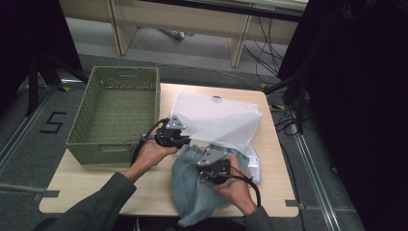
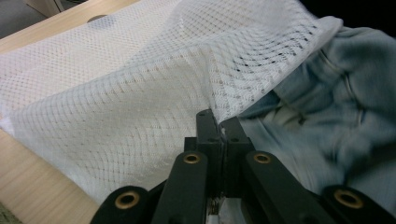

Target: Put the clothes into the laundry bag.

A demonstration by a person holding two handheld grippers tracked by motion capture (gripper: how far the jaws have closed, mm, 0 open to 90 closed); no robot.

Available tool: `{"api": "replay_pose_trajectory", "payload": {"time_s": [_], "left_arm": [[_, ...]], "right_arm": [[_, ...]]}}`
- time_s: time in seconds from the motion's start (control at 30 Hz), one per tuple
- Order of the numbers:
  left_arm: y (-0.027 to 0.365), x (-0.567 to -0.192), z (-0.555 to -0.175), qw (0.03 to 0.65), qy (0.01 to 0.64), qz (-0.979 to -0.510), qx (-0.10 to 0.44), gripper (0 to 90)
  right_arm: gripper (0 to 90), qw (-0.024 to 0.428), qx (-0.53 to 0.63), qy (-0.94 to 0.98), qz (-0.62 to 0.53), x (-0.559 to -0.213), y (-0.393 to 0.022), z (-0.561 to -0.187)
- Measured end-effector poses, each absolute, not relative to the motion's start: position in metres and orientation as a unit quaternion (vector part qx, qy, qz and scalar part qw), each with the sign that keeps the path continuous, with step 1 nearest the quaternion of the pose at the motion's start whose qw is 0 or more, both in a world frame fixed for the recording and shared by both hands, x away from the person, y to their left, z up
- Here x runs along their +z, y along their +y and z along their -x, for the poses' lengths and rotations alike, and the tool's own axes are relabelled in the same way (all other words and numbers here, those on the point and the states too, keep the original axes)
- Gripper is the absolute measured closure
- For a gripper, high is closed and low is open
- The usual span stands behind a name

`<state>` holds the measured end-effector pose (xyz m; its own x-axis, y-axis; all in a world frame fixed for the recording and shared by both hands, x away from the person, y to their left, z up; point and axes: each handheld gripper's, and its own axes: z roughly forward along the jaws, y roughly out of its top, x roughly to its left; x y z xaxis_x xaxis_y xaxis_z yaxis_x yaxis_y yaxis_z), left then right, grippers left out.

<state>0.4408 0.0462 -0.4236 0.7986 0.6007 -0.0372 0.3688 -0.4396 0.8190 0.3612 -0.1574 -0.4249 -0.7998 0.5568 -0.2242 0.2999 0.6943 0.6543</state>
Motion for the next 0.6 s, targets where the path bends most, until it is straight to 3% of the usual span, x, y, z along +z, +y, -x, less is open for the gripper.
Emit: {"api": "replay_pose_trajectory", "payload": {"time_s": [0.1,0.2,0.43,0.5,0.6], "left_arm": [[0.049,-0.419,-0.439,0.448,0.285,-0.837,0.131,88.4],[0.052,-0.418,-0.44,0.46,0.284,-0.832,0.125,88.4],[0.054,-0.42,-0.441,0.46,0.292,-0.831,0.116,88.2],[0.054,-0.421,-0.442,0.464,0.291,-0.829,0.111,88.1],[0.05,-0.423,-0.441,0.465,0.294,-0.828,0.109,87.9]], "right_arm": [[86.7,0.26,0.316,0.873,-0.266,-0.398,-0.184,-0.377],[86.7,0.267,0.321,0.857,-0.302,-0.393,-0.195,-0.391],[83.9,0.228,0.239,0.893,-0.307,-0.46,-0.185,-0.417],[79.3,0.227,0.255,0.891,-0.301,-0.456,-0.187,-0.418],[65.0,0.213,0.306,0.859,-0.352,-0.441,-0.19,-0.415]]}}
